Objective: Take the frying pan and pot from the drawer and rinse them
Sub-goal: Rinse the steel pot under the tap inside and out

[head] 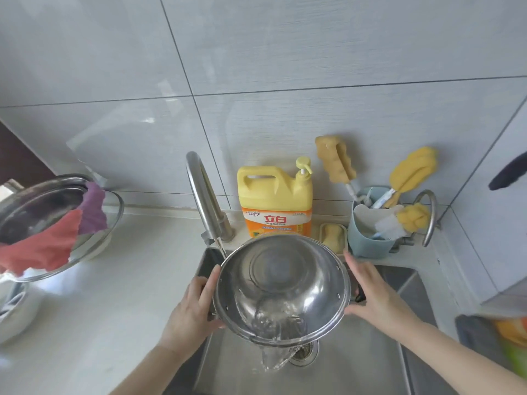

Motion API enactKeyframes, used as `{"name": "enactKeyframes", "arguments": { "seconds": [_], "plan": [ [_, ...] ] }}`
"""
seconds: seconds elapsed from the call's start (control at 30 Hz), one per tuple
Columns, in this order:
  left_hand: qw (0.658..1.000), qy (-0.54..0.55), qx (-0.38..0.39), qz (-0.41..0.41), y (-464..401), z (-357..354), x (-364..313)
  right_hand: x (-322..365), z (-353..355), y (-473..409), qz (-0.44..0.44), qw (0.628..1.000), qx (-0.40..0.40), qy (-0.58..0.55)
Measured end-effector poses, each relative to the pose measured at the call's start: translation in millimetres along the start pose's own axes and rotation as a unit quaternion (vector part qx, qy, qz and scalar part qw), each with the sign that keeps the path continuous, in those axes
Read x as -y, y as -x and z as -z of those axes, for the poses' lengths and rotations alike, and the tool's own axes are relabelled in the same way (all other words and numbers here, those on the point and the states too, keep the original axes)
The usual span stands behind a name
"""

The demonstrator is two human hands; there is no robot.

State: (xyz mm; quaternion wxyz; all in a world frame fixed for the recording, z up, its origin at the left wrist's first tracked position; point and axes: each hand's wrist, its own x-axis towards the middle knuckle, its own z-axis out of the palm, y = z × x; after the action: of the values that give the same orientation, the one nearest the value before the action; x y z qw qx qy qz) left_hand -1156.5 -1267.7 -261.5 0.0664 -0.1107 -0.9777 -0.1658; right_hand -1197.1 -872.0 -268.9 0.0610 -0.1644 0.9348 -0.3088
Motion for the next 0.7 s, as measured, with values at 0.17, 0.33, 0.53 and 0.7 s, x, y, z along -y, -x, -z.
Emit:
{"name": "enactKeyframes", "arguments": {
  "seconds": [0.17, 0.33, 0.53, 0.7],
  "plan": [
    [0.980, -0.049, -0.171, -0.088, -0.1, -0.1, -11.8, 1.4, 21.6, 11.3, 0.116, 0.976, -0.145, 0.114],
    [0.952, -0.084, -0.265, -0.127, -3.8, 18.1, -12.8, 16.8, 52.7, 9.2, 0.256, 0.915, -0.259, 0.170],
    [0.924, -0.102, -0.332, -0.158, -6.0, 34.3, -14.3, 32.6, 71.2, 5.6, 0.304, 0.883, -0.301, 0.193],
    [0.926, -0.094, -0.330, -0.156, 6.2, 28.2, -18.0, 30.1, 65.9, 14.0, 0.276, 0.899, -0.279, 0.194]
  ]
}}
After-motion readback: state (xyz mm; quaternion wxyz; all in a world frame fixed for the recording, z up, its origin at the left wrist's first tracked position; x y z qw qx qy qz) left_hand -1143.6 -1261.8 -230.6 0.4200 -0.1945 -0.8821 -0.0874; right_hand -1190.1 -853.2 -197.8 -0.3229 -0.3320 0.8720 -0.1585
